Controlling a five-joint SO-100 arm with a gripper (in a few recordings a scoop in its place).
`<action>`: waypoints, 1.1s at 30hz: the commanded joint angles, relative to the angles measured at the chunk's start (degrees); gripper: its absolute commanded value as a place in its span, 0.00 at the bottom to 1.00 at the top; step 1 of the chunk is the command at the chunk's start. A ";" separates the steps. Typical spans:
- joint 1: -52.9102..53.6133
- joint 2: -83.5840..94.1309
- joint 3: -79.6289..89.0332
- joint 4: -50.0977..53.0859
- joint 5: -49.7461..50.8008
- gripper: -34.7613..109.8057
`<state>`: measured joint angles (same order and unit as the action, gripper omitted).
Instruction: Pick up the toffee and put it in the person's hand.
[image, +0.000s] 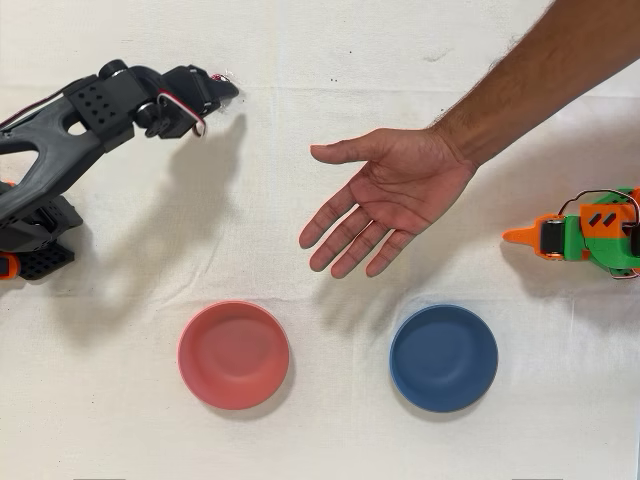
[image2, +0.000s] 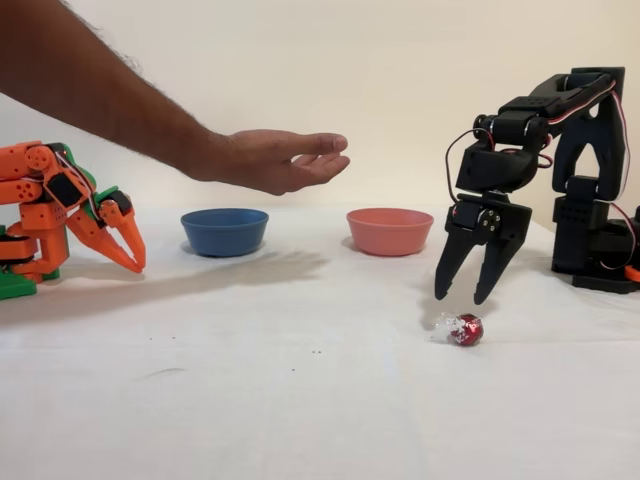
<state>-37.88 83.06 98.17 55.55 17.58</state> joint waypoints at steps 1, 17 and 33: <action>-1.85 -0.09 -6.33 -0.62 2.20 0.43; -2.99 -5.36 -7.38 -1.32 5.27 0.43; -5.98 -7.29 -6.15 -2.29 8.96 0.41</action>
<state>-42.28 74.00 92.90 53.53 25.05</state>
